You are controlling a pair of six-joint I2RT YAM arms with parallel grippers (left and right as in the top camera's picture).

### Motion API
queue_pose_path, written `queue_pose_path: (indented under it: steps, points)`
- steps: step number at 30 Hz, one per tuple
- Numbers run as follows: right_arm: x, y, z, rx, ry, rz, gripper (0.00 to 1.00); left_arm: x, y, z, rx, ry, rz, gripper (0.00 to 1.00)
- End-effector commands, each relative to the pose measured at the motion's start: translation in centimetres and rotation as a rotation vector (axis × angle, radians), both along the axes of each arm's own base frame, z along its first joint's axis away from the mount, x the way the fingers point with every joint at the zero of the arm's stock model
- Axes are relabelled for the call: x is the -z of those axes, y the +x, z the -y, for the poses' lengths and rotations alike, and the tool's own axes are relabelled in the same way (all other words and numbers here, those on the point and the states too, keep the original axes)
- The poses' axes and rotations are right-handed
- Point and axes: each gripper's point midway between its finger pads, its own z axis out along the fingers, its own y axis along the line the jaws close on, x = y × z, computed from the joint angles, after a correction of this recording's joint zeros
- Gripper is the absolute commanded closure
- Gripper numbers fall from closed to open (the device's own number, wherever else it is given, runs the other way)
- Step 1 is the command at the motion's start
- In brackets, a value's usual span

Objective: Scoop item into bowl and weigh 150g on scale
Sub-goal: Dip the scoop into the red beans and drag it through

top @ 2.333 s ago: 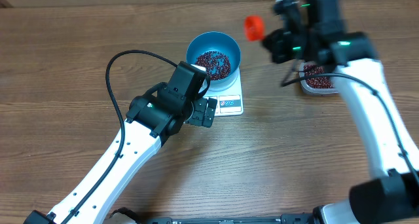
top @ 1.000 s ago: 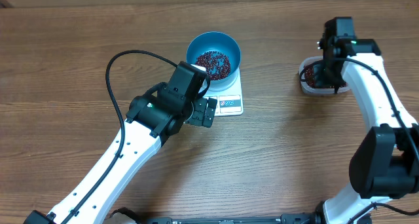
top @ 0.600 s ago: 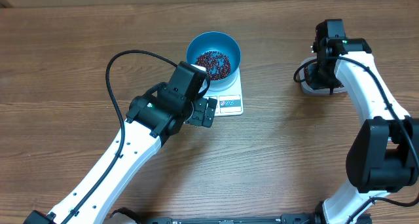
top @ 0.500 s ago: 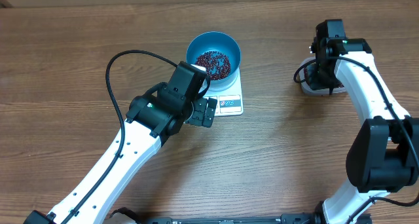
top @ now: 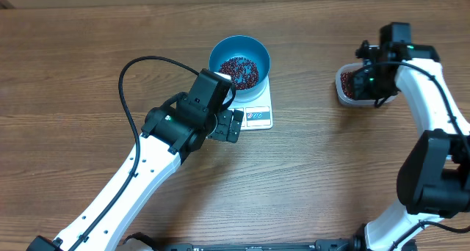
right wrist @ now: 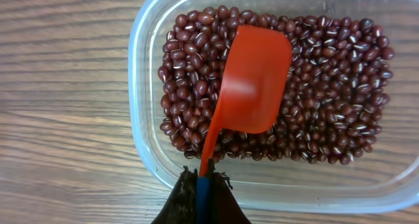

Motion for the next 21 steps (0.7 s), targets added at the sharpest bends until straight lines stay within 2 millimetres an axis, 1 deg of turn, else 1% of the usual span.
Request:
queue_pose_path:
  steps: [1, 5, 11, 14, 21]
  points:
    - [-0.3, 0.2, -2.2, -0.040, 0.198, 0.024, 0.96, 0.0, -0.2, -0.1, 0.014, 0.006, 0.002, 0.01]
    - [-0.9, 0.3, -1.4, -0.011, 0.279, 0.048, 0.96, 0.0, -0.2, -0.1, 0.014, 0.006, 0.002, 0.00]
    - [-1.1, 0.0, -0.3, 0.027, 0.332, 0.055, 0.96, 0.0, -0.2, -0.1, 0.014, 0.006, 0.002, 0.00]
    - [-0.5, -0.3, -0.1, 0.037, 0.337, 0.047, 0.96, 0.0, -0.2, -0.1, 0.014, 0.006, 0.002, 0.00]
    - [1.3, -0.9, -0.5, 0.061, 0.370, 0.039, 0.96, 0.0, -0.2, -0.1, 0.014, 0.006, 0.002, 0.00]
